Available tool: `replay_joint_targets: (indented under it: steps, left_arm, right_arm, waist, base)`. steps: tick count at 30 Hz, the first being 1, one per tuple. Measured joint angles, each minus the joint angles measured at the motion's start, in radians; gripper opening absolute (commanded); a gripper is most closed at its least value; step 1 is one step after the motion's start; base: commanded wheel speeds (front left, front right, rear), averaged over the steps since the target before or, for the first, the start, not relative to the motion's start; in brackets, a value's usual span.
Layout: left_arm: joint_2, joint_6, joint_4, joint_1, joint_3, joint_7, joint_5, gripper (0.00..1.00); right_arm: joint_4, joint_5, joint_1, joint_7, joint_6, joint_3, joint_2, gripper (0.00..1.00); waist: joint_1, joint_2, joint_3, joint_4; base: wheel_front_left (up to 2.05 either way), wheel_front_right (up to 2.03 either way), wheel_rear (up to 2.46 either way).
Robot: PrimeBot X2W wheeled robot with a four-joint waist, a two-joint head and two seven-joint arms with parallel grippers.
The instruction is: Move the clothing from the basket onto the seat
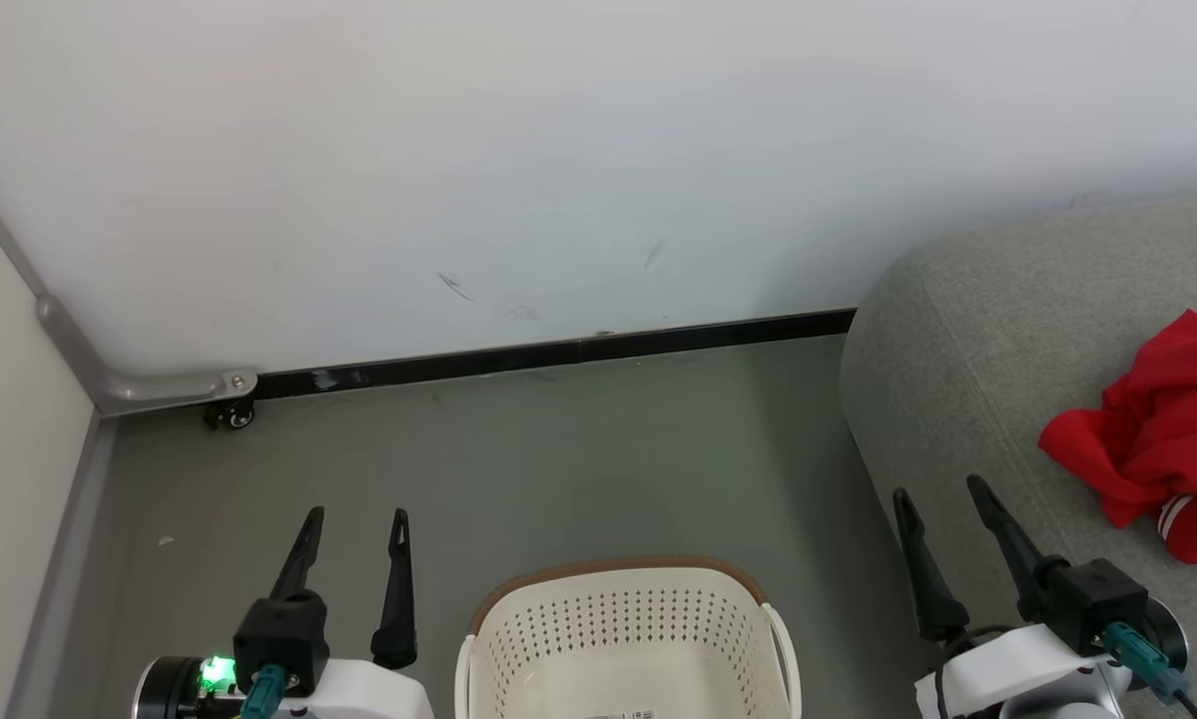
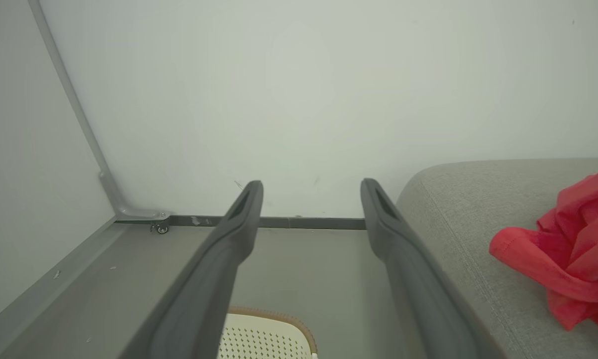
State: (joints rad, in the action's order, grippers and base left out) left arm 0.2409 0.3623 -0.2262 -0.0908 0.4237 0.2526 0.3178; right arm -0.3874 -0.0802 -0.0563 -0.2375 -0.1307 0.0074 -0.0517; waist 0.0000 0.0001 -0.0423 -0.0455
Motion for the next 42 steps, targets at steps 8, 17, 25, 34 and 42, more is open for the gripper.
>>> replay_joint_targets:
  steps: [8,17,25,34,42]
  left_arm:
    - [0.001,0.009,-0.005,0.0,0.0,0.0,-0.015,1.0]
    - [0.003,-0.003,-0.017,-0.003,0.012,0.0,-0.015,1.0]
    - [0.005,-0.02,-0.028,-0.035,0.007,0.0,-0.018,1.0]
    - [0.012,-0.021,-0.058,-0.038,0.002,0.0,-0.023,1.0]
    - [0.013,-0.021,-0.07,-0.038,-0.007,0.0,-0.023,1.0]
  right_arm:
    - [0.048,0.019,0.017,0.01,0.0,-0.002,0.002,1.0]
    - [0.088,0.029,0.037,0.027,0.0,-0.001,0.004,1.0]
    - [0.113,0.013,0.041,0.034,0.0,0.012,0.004,1.0]
    - [0.126,0.0,0.061,0.051,0.0,0.02,0.004,1.0]
    - [0.143,-0.008,0.077,0.053,0.0,0.02,0.004,1.0]
  waist:
    - [0.0,0.0,0.008,-0.004]
    - [0.0,0.0,0.011,-0.003]
    - [0.0,0.0,0.008,-0.003]
    - [0.0,0.0,0.0,-0.005]
    - [0.0,0.0,-0.004,-0.004]
  base:
    - [0.0,0.0,0.0]
    - [0.0,0.0,0.0]
    - [0.0,0.0,0.0]
    - [0.0,0.0,0.0]
    - [0.0,0.0,0.0]
